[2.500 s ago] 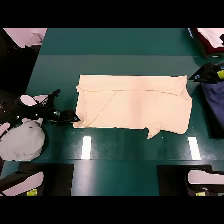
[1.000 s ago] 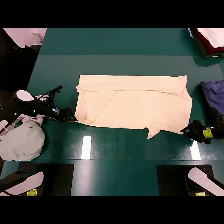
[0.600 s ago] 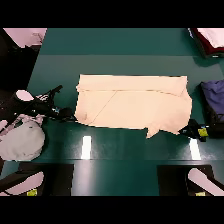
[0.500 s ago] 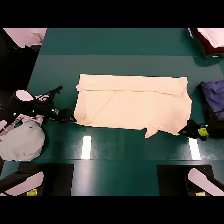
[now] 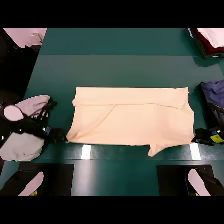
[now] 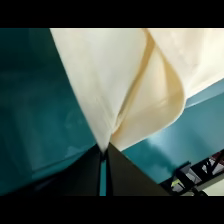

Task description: Fold the shirts.

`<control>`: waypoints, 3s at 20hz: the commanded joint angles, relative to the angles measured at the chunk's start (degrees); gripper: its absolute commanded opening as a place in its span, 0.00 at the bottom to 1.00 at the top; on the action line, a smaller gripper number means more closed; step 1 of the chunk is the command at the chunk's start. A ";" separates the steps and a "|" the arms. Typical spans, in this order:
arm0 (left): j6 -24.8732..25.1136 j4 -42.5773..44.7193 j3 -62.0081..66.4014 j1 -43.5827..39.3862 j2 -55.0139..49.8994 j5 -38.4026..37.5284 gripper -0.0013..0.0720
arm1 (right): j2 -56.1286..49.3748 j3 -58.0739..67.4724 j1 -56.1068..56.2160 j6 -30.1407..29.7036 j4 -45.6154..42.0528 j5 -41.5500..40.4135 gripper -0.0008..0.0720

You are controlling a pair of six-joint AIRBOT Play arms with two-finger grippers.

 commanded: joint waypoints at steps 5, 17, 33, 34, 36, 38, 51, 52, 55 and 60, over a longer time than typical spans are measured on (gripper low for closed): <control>-3.52 -9.94 5.20 0.02 4.59 8.63 0.05 | -2.64 12.28 5.03 1.75 3.39 -3.21 0.04; -3.50 -13.99 16.74 0.02 -21.03 33.53 0.05 | -33.79 41.92 11.91 1.75 3.06 -8.24 0.04; -2.99 -19.65 36.17 0.02 -32.26 31.65 0.83 | -52.68 58.69 8.00 -0.35 22.53 -10.56 0.81; -1.66 -19.65 36.98 0.02 -32.26 28.83 0.56 | -52.70 58.66 6.56 -1.62 22.51 -7.34 0.81; 2.21 -19.58 37.09 0.02 -32.33 25.51 0.09 | -52.68 57.20 2.93 -3.10 22.53 -2.78 0.81; 2.93 -19.80 37.09 0.02 -32.33 24.39 0.05 | -52.68 53.68 -0.70 -3.13 22.60 -1.46 0.81; 2.71 -19.15 37.09 -13.35 -32.46 30.82 0.05 | -56.65 37.79 -7.37 -11.41 24.96 -10.58 0.93; 2.67 -19.15 37.09 -14.43 -32.57 30.88 0.05 | -57.37 37.79 -7.34 -11.43 26.34 -10.51 0.90; 0.74 -19.17 37.11 -17.57 -33.88 30.93 0.05 | -58.95 37.79 -7.04 -12.55 32.17 -10.19 0.76; 0.72 -19.65 38.40 -24.02 -39.12 34.91 0.05 | -58.88 37.79 -3.78 -17.05 32.46 -6.73 0.13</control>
